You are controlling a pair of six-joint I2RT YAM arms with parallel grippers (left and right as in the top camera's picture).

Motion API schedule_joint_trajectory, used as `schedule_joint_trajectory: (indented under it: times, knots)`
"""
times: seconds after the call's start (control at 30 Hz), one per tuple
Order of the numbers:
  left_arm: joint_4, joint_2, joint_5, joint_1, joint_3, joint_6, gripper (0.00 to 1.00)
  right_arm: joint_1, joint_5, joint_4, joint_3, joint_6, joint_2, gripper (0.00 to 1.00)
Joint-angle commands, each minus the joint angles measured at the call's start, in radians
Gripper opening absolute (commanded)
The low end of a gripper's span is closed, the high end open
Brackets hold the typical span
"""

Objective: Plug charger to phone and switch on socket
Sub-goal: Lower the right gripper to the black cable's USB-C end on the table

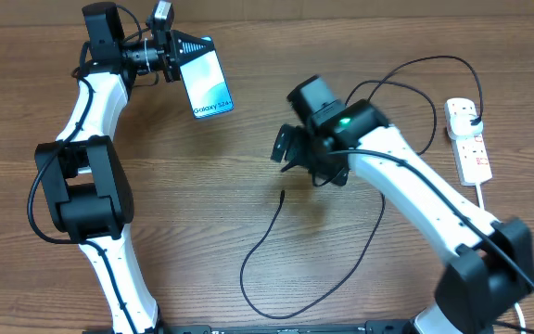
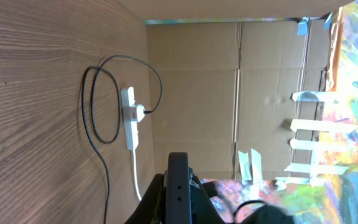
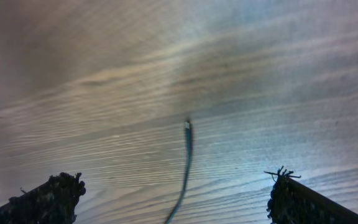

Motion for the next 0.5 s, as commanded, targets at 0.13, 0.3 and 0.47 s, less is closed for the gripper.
schedule_joint_trajectory:
  times: [0.13,0.3,0.47]
  knots:
    - [0.003,-0.005,0.013,0.005,0.009,0.026,0.04,0.072,0.032,0.08,-0.076,0.117,0.082,1.0]
    - [0.003,-0.005,0.012,0.005,0.009,0.026,0.04,0.098,0.051,0.114,-0.104,0.161,0.109,1.0]
    - [0.002,-0.005,0.012,0.005,0.009,0.026,0.05,0.112,0.055,0.177,-0.161,0.161,0.115,1.0]
